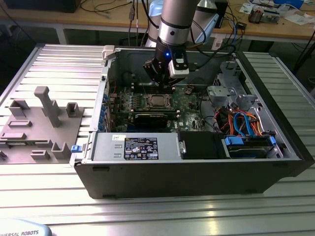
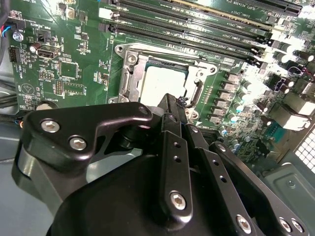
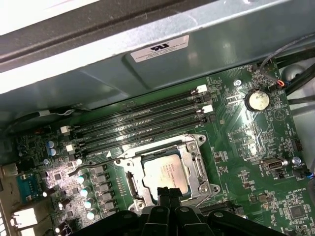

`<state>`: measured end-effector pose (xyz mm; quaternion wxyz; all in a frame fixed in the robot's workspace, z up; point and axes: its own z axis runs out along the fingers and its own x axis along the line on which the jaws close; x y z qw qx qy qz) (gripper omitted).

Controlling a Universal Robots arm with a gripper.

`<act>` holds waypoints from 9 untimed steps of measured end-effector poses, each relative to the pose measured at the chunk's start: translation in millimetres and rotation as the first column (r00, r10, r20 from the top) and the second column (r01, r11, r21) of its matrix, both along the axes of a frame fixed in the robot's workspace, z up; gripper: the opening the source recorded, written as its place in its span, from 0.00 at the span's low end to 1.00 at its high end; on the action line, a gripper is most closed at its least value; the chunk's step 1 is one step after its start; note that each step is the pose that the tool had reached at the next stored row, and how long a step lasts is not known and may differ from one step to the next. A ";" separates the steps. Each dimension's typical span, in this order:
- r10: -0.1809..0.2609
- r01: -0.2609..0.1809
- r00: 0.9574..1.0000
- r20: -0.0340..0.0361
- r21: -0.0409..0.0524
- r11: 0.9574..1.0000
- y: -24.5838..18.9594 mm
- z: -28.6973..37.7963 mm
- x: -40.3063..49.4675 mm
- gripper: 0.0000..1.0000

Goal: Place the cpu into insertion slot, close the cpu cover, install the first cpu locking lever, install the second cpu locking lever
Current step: 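Install the first cpu locking lever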

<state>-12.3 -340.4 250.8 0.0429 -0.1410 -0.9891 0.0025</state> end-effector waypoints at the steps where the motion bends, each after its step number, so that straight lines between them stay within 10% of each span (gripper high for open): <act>1: 0.001 -0.001 1.000 0.000 0.000 1.000 0.0 0.0 0.0 0.11; 9: 0.007 -0.007 1.000 0.000 0.002 1.000 0.0 0.0 0.0 0.11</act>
